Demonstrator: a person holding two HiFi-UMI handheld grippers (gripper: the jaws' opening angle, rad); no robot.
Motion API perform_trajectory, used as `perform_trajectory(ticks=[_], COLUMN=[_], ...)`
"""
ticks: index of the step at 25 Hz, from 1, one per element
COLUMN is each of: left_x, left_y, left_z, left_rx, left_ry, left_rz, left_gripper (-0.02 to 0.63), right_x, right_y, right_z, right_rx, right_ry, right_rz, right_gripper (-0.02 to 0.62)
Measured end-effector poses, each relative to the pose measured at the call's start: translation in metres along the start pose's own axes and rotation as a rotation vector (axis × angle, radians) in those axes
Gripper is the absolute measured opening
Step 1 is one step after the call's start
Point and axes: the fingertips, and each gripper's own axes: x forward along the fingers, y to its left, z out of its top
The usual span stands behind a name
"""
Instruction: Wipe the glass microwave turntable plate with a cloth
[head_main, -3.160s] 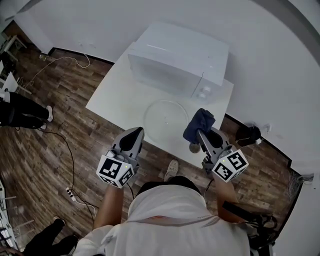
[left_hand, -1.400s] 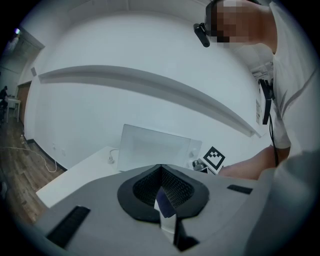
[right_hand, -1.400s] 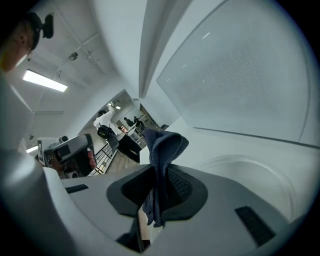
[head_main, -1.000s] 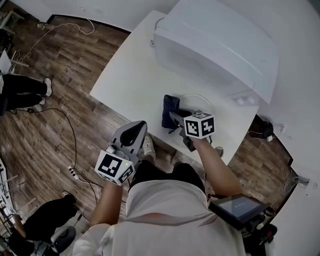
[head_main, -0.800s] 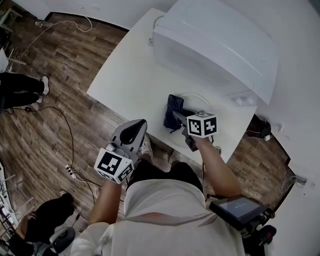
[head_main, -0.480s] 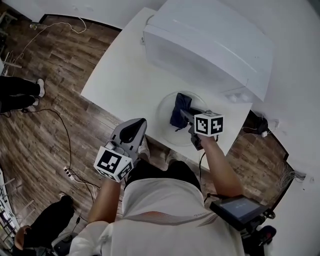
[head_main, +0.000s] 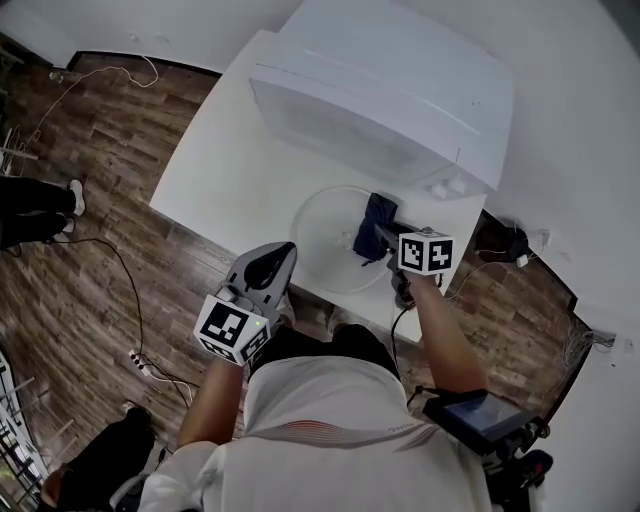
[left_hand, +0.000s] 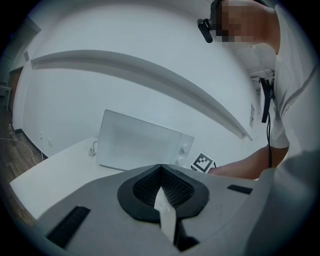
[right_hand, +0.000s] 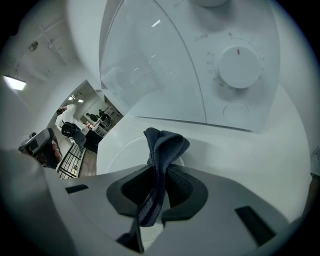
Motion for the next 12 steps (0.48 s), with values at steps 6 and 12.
perform_trajectory(ticks=[6, 12], left_x=[0.008, 0.01], left_y=[-0.015, -0.016], left_z=[0.003, 0.0], left_rx=[0.013, 0.013], left_ry=[0.002, 0.012], left_rz=[-0.017, -0.017], left_gripper=[0.011, 0.011], right_x=[-0.019, -0.033], right_y=[-0.028, -0.029], right_z=[-0.006, -0.005], right_rx=[-0.008, -0.014], right_ry=[0.014, -0.048], right_rz=[-0.045, -0.026], right_gripper=[0.063, 0.061])
